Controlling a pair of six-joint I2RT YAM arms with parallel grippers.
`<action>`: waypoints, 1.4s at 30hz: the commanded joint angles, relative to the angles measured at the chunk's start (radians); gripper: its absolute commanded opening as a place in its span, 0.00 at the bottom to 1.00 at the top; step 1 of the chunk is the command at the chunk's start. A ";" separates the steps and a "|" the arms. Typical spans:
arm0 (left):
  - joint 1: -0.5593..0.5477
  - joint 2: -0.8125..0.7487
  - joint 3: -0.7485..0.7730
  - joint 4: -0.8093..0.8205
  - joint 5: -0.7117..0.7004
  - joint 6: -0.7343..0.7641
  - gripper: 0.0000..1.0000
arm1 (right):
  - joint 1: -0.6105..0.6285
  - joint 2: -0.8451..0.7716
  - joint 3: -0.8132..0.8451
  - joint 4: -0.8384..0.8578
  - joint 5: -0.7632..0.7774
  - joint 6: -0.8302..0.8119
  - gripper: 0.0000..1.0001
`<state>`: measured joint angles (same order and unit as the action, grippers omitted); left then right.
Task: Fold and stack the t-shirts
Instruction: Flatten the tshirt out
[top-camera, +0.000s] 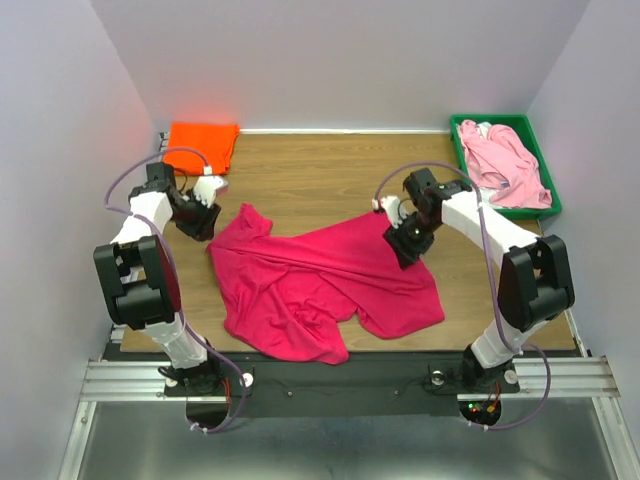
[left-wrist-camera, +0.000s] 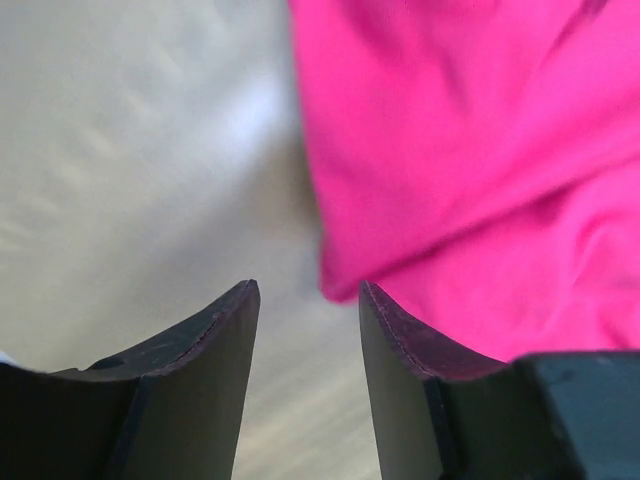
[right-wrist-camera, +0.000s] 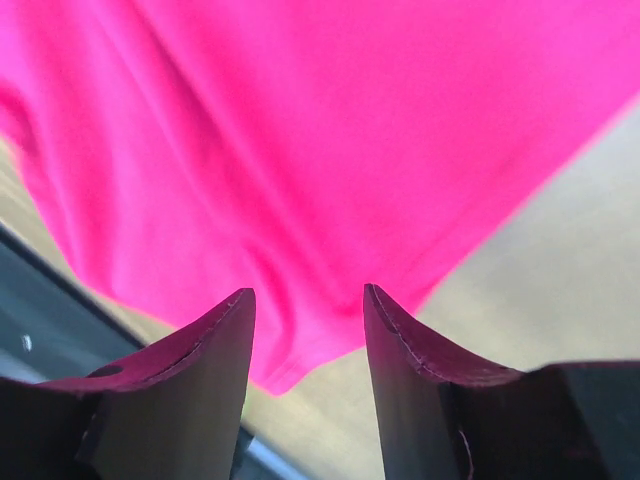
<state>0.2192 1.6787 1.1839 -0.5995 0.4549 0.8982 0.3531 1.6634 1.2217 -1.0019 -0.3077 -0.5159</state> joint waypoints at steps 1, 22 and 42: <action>-0.023 -0.007 0.186 0.042 0.145 -0.093 0.55 | -0.028 -0.024 0.174 0.038 -0.064 0.033 0.53; -0.204 0.320 0.286 0.312 -0.074 -0.383 0.56 | -0.246 0.507 0.617 0.190 -0.065 0.218 0.51; -0.243 0.420 0.329 0.314 -0.036 -0.418 0.40 | -0.246 0.627 0.657 0.201 -0.283 0.254 0.56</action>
<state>0.0059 2.0808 1.4876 -0.2779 0.3935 0.4923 0.1085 2.2768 1.8603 -0.8276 -0.5377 -0.2687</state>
